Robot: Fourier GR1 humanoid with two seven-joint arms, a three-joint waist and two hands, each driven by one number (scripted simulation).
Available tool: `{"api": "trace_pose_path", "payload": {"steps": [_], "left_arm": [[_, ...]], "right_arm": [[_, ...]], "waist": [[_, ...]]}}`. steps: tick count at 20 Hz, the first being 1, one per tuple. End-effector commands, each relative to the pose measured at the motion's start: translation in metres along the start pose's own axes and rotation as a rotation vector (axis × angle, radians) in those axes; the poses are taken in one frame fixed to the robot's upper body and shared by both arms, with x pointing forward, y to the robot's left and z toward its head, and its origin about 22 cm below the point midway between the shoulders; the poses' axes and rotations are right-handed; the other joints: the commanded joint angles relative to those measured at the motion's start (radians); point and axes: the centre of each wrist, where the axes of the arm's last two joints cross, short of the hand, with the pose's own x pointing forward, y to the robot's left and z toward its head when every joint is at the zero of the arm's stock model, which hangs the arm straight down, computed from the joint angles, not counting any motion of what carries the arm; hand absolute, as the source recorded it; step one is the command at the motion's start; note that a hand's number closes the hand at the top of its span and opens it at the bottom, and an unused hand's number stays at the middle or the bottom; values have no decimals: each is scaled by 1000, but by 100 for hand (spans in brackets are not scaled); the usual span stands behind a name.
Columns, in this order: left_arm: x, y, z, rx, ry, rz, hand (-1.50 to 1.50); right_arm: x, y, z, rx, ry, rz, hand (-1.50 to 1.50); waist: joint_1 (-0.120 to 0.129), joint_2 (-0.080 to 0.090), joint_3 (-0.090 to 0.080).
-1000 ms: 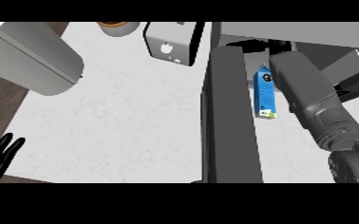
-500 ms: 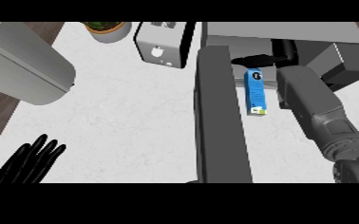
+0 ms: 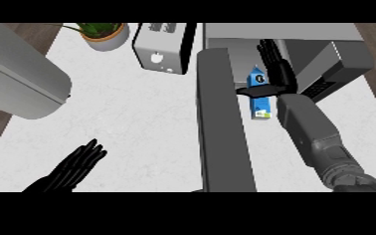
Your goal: Pick up the milk, place it into the microwave and close the microwave
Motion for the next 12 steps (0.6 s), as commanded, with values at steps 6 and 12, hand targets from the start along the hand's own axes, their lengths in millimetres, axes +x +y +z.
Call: {"api": "trace_pose_path", "payload": {"steps": [6, 12], "left_arm": [[-34, -21, -46, -43, 52, -47, -150], [-45, -16, -63, -55, 43, -84, 150]], "right_arm": [[-53, 6, 78, 57, 83, -77, -150], [-74, -14, 139, 7, 148, -3, -150]], "waist": [[-54, -22, -3], [-74, -28, -5]]}}
